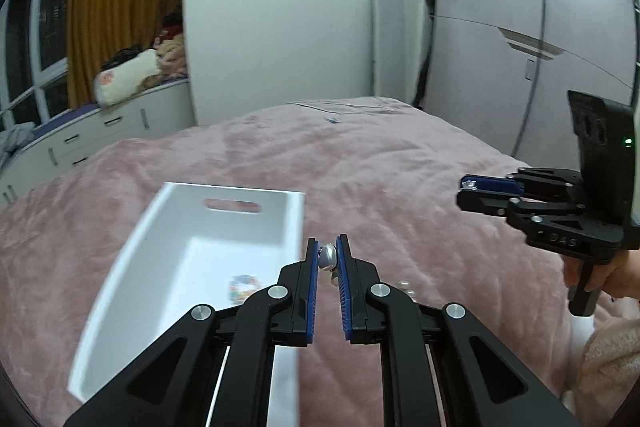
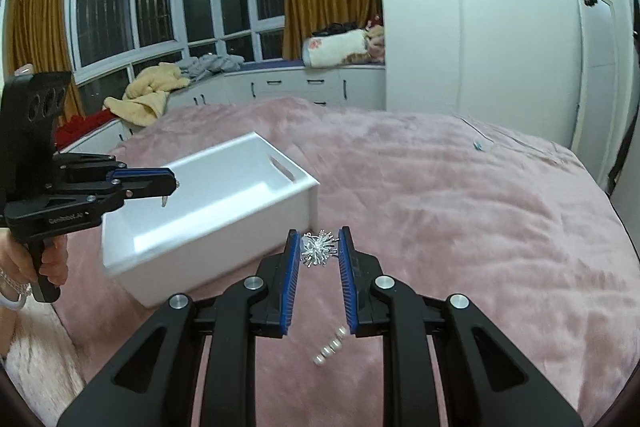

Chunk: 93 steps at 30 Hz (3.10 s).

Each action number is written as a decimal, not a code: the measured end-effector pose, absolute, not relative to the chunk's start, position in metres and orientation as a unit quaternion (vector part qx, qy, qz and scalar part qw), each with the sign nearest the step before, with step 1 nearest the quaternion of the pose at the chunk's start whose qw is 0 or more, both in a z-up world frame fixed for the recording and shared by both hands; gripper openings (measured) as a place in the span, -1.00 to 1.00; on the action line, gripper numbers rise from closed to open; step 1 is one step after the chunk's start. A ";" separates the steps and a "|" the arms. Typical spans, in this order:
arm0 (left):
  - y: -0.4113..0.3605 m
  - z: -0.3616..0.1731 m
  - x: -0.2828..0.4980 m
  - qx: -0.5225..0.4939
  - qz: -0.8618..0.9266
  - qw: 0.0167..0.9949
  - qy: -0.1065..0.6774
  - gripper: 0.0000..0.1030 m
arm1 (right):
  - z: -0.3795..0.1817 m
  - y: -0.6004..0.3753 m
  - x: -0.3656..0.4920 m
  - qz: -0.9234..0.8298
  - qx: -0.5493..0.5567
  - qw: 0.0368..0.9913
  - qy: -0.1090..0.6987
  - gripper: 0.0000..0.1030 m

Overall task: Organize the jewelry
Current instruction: 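Carry both items over the white box and open both tools, then move both tools back to the pearl earring and silver heart charm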

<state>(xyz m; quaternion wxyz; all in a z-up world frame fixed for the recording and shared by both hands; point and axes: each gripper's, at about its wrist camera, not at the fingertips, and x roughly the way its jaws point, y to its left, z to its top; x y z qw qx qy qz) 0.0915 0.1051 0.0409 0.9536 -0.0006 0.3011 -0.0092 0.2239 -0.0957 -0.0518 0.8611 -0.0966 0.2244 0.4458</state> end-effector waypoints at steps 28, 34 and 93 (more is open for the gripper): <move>0.225 0.008 0.077 -0.076 0.106 0.922 0.365 -0.72 | -0.067 0.100 0.192 0.525 -0.214 0.786 0.247 -0.61; 0.227 0.010 0.076 -0.073 0.116 0.925 0.356 -0.35 | -0.074 0.111 0.183 0.526 -0.227 0.781 0.251 -0.60; -0.042 -0.106 0.107 0.115 -0.188 0.890 0.398 0.81 | -0.199 -0.068 0.263 0.385 -0.266 0.799 0.377 0.13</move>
